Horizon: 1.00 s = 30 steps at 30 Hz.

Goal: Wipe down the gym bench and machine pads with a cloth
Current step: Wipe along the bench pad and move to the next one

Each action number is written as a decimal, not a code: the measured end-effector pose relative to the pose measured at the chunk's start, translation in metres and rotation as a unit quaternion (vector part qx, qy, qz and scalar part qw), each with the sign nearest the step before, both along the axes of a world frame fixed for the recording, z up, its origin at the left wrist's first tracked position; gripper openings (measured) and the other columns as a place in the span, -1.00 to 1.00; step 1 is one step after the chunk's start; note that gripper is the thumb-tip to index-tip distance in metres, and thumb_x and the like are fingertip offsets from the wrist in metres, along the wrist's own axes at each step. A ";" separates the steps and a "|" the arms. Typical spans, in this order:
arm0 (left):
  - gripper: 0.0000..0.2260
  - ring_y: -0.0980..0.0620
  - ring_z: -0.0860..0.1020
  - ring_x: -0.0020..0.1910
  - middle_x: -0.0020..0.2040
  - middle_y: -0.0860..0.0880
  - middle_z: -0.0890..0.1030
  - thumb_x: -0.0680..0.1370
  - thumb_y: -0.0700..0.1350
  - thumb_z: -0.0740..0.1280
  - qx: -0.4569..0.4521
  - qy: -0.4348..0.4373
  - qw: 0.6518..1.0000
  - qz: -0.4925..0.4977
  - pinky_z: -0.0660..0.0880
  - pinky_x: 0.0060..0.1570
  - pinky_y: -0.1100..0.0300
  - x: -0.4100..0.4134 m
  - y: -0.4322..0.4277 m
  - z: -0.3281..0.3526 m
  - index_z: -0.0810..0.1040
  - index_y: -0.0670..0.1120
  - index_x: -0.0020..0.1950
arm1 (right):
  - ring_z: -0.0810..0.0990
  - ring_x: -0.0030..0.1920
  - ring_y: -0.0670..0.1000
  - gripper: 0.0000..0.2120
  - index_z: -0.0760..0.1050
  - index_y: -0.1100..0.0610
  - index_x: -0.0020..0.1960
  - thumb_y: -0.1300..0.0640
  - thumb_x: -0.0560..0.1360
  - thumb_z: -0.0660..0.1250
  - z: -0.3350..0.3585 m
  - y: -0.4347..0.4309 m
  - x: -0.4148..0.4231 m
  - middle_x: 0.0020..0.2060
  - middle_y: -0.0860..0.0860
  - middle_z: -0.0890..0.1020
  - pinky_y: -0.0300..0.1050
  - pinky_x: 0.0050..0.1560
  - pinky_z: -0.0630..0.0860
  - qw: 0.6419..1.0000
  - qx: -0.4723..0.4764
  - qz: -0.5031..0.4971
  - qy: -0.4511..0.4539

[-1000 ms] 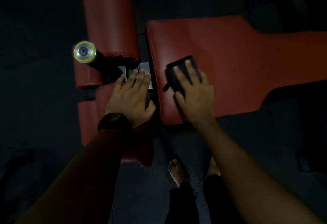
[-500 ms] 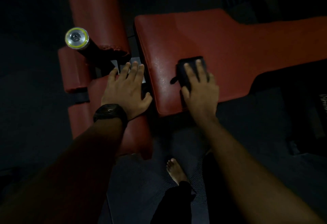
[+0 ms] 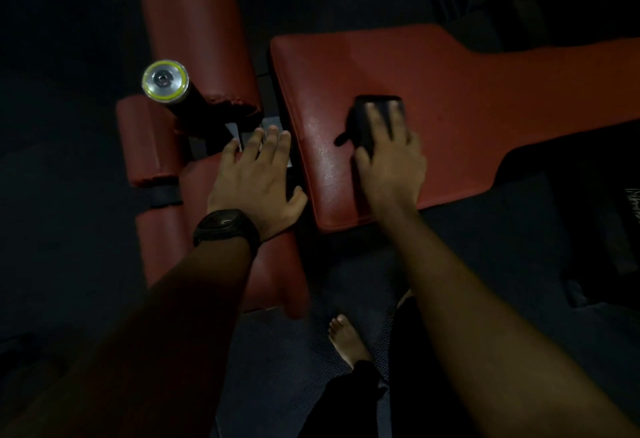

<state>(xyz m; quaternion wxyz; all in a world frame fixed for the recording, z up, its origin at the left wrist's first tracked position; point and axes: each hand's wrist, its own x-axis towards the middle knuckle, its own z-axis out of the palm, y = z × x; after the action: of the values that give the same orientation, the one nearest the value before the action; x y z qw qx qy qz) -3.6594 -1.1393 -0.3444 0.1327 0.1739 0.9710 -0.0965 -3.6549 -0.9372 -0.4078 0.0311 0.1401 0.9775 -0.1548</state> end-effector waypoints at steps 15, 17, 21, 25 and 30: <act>-0.24 -0.15 0.28 0.55 0.58 -0.17 0.30 0.50 0.22 0.14 0.021 -0.010 1.000 0.000 0.22 0.48 -0.23 -0.001 -0.002 0.002 0.20 -0.18 0.60 | 0.43 0.34 0.20 -0.38 0.14 -0.12 0.63 -0.08 0.60 0.22 -0.003 -0.005 -0.037 0.62 0.02 0.17 0.11 0.20 0.47 0.998 0.009 -0.053 0.033; -0.23 -0.15 0.28 0.55 0.58 -0.17 0.31 0.49 0.22 0.15 0.024 -0.013 1.000 0.002 0.22 0.47 -0.23 -0.001 -0.001 0.002 0.21 -0.18 0.60 | 0.44 0.30 0.20 -0.38 0.16 -0.10 0.62 -0.07 0.60 0.22 0.001 -0.027 -0.025 0.62 0.03 0.17 0.10 0.21 0.44 0.989 -0.001 -0.149 0.018; -0.22 -0.16 0.26 0.56 0.59 -0.17 0.29 0.49 0.23 0.13 0.025 -0.022 0.999 0.002 0.19 0.48 -0.24 -0.001 -0.001 0.002 0.20 -0.18 0.61 | 0.47 0.28 0.27 -0.36 0.27 -0.06 0.59 -0.05 0.55 0.35 0.012 -0.061 -0.015 0.59 0.06 0.26 0.16 0.14 0.50 0.998 -0.017 0.006 0.062; -0.22 -0.14 0.22 0.58 0.61 -0.16 0.25 0.50 0.22 0.13 0.028 -0.024 0.999 0.005 0.15 0.51 -0.22 0.000 0.000 0.003 0.16 -0.17 0.63 | 0.50 0.24 0.26 -0.39 0.29 -0.09 0.57 -0.06 0.55 0.34 0.006 -0.036 -0.057 0.57 0.06 0.30 0.14 0.01 0.55 0.979 0.016 0.174 0.102; -0.23 -0.13 0.21 0.59 0.61 -0.15 0.23 0.51 0.22 0.13 0.032 -0.028 0.999 0.003 0.14 0.52 -0.22 -0.001 -0.002 0.001 0.14 -0.16 0.63 | 0.42 0.35 0.20 -0.37 0.11 -0.12 0.63 -0.06 0.61 0.23 0.000 -0.011 -0.077 0.63 0.00 0.12 0.13 0.23 0.44 0.996 -0.024 -0.081 0.023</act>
<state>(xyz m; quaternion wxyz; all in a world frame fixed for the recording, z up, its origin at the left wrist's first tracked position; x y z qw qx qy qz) -3.6608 -1.1409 -0.3437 0.1548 0.1780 0.9699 -0.0598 -3.7321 -0.9484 -0.4074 -0.0009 0.2142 0.9595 -0.1830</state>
